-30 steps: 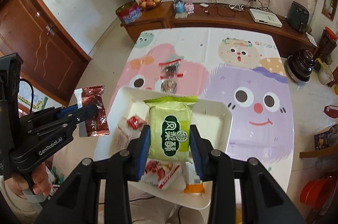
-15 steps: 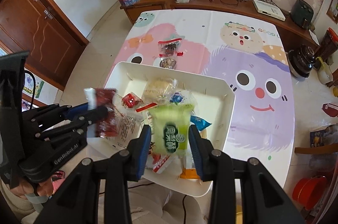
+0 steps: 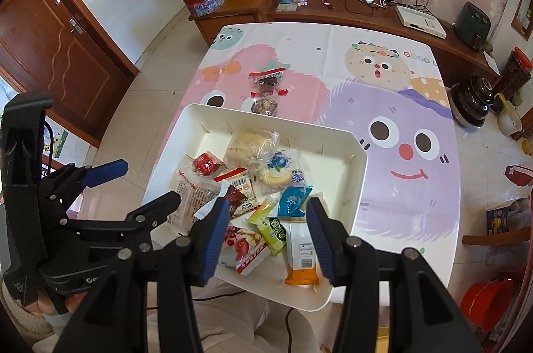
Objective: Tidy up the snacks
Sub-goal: 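Open the left gripper to drop the red-brown bag into the tray, then reach both grippers to the two clear snack bags on the tablecloth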
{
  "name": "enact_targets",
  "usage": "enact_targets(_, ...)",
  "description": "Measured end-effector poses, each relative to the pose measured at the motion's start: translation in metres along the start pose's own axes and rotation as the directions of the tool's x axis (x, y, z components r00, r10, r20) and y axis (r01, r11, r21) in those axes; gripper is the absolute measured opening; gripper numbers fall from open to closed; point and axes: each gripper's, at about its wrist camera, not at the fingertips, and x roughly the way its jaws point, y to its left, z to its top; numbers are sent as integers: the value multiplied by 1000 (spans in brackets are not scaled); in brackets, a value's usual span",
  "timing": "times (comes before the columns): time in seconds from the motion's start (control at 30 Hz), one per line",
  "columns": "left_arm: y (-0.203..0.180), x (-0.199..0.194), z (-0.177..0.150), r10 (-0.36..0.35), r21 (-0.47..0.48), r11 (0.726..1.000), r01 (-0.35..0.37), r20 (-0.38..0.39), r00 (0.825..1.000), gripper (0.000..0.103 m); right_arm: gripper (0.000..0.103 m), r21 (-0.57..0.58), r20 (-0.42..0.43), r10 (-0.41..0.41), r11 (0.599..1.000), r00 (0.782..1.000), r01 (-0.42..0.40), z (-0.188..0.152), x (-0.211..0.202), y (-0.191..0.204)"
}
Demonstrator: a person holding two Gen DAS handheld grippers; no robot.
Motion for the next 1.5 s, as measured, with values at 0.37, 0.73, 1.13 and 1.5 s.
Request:
enact_targets(0.37, 2, 0, 2, 3, -5, 1000, -3, -3, 1000, 83, 49, 8, -17, 13, 1000, 1000, -13, 4, 4, 1)
enact_targets(0.73, 6, 3, 11, 2, 12, 1000, -2, -6, 1000, 83, 49, 13, -39, 20, 1000, 999, -19, 12, 15, 4)
enact_targets(1.13, 15, 19, 29, -7, 24, 1000, 8, -36, 999, 83, 49, 31, -79, 30, 999, 996, -28, 28, 38, 5)
enact_targets(1.5, 34, 46, 67, -11, 57, 998, 14, -52, 999, 83, 49, 64, -119, 27, 998, 992, -20, 64, 74, 2)
